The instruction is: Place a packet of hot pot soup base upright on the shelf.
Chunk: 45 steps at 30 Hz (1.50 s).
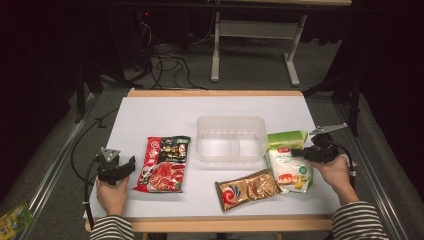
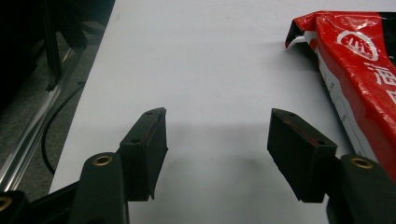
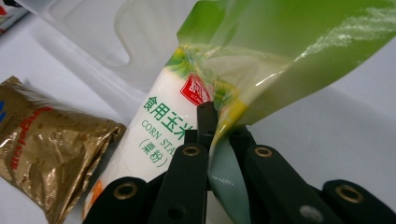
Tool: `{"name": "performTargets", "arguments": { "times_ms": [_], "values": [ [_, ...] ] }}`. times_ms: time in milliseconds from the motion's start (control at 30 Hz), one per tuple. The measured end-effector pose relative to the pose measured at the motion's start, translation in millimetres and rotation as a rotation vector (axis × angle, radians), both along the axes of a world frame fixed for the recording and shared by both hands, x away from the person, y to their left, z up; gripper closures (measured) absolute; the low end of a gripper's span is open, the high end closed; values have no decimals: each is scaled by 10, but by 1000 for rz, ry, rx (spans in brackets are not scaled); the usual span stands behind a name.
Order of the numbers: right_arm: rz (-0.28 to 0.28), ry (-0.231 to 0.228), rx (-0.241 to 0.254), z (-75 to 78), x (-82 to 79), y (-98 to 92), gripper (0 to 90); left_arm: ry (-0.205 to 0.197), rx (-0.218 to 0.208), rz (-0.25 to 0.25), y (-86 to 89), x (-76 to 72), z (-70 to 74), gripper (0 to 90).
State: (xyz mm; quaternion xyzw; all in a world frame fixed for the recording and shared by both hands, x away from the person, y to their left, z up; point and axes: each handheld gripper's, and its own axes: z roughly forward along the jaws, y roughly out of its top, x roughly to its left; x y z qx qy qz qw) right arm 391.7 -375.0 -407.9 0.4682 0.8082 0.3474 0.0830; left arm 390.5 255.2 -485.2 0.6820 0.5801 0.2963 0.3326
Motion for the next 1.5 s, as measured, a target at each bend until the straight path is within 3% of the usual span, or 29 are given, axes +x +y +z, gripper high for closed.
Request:
{"name": "performTargets", "arguments": {
  "times_ms": [633,800,1133,1500],
  "values": [
    [10,-124,28,268,-285,13,900,-3,4,0,-3,-2,0,383],
    [5,-120,32,305,-307,29,900,-3,3,-1,-2,-3,0,382],
    [-7,-158,59,430,-373,18,900,-7,0,2,-1,-5,0,382],
    [1,-188,44,549,-435,95,900,-7,-6,0,5,-7,1,381]
  ]
}}
